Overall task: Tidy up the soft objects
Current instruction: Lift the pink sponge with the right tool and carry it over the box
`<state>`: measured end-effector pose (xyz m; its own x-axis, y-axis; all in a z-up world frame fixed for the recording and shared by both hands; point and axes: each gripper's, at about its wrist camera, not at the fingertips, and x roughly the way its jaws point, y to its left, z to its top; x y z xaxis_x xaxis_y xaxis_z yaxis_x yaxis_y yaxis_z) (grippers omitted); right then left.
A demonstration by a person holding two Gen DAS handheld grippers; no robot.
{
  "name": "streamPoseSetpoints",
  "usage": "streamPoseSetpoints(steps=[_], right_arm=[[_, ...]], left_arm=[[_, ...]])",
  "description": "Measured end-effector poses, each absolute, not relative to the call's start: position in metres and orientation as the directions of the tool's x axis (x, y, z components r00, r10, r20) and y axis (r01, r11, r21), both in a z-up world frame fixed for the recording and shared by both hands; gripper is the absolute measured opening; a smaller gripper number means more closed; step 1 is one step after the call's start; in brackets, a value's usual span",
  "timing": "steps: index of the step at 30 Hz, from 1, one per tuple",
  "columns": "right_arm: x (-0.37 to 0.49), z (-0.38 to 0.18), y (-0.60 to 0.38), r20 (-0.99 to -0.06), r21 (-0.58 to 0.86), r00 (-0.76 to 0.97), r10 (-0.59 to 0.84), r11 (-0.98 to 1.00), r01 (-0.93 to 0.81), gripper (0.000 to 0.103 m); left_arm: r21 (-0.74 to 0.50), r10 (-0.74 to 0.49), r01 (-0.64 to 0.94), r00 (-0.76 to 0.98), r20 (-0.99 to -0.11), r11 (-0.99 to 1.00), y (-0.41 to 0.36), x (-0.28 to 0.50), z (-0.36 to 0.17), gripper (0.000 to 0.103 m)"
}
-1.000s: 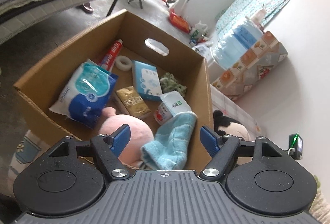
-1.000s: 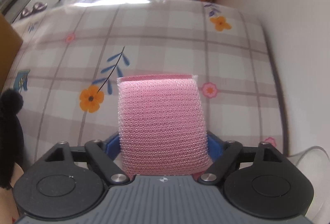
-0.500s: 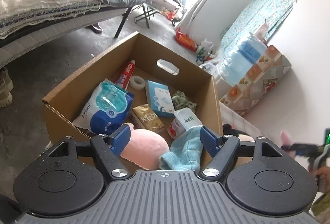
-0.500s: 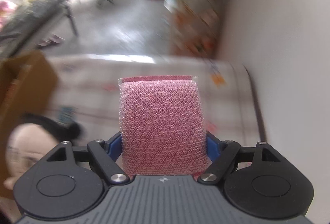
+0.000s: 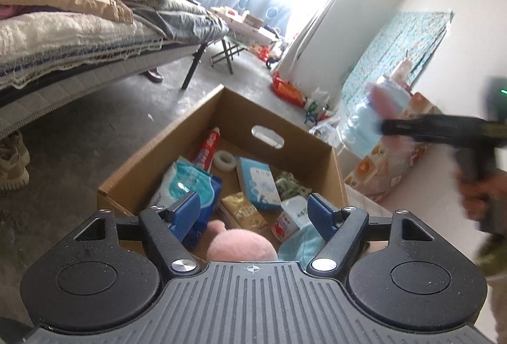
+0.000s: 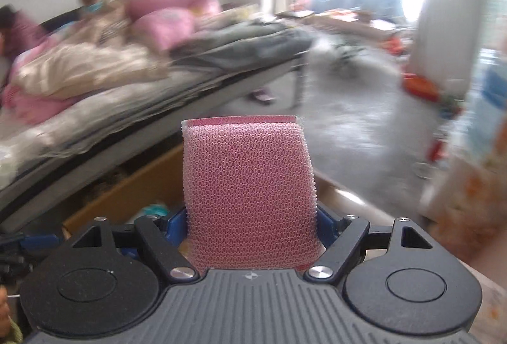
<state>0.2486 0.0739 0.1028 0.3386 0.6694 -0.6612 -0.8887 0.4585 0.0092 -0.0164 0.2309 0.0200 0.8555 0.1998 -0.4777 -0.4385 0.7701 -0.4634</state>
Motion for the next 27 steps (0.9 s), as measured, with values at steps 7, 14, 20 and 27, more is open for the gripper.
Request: streamPoseSetpoints(steps=[7, 14, 20, 27], right_arm=[[0.292, 0.034, 0.207, -0.83, 0.081, 0.201, 0.521, 0.467, -0.88, 0.081], [0.339, -0.036, 0.251, -0.926, 0.07, 0.166, 0.338, 0.588, -0.806, 0.082], [0.366, -0.058, 0.261, -0.943, 0.174, 0.048, 0.329, 0.613, -0.77, 0.082], [0.374, -0.074, 0.269, -0.946, 0.213, -0.014, 0.324, 0.59, -0.779, 0.083]], left_arm=[[-0.463, 0.228, -0.435, 0.87, -0.438, 0.772, 0.249, -0.023, 0.024, 0.076], [-0.484, 0.219, -0.421, 0.881, -0.419, 0.767, 0.261, -0.024, 0.02, 0.077], [-0.49, 0.205, -0.413, 0.883, -0.423, 0.768, 0.265, -0.022, 0.016, 0.077], [-0.496, 0.204, -0.412, 0.884, -0.42, 0.765, 0.267, -0.022, 0.015, 0.077]])
